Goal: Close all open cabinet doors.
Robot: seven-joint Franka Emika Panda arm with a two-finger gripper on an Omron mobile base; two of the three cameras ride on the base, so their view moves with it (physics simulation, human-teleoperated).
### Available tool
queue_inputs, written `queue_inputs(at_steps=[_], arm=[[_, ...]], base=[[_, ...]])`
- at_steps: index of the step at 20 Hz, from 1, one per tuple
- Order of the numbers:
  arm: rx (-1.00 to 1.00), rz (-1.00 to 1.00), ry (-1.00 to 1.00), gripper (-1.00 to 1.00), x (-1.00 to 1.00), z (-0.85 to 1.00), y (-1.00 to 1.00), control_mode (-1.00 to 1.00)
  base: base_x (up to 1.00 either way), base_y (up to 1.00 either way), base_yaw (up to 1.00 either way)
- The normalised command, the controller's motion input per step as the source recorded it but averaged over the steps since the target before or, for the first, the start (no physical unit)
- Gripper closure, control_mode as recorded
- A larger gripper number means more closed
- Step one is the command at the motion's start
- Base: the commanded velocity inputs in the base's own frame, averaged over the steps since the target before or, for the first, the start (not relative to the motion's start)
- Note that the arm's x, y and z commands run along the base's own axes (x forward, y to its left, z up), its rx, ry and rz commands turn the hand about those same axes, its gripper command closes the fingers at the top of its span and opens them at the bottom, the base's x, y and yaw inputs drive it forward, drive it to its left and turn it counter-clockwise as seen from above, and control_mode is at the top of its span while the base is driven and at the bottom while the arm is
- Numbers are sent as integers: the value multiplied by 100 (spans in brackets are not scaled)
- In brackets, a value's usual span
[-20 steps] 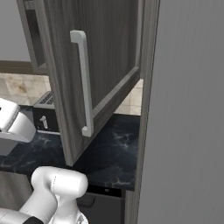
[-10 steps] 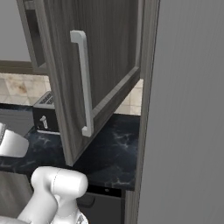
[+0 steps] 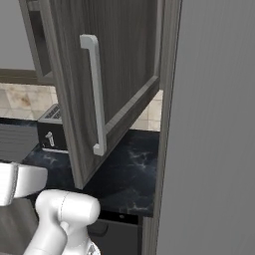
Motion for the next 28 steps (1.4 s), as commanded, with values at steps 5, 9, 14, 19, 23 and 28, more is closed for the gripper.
queue_inputs(at_steps=[5,9,14,19,23,28], arm=[[0,0,-20,-100,-6,0,-22,-100],[0,0,-18,-100,-5,0,-21,-100],[0,0,-17,-100,-3,0,-21,-100],[0,0,-14,-100,-6,0,-23,-100],[0,0,-13,-100,-7,0,-25,-100],[0,0,-14,-100,-2,-1,-23,-100]], base=[[0,0,0],[0,0,0],[0,0,0],[0,0,0],[0,0,0],[0,0,0]])
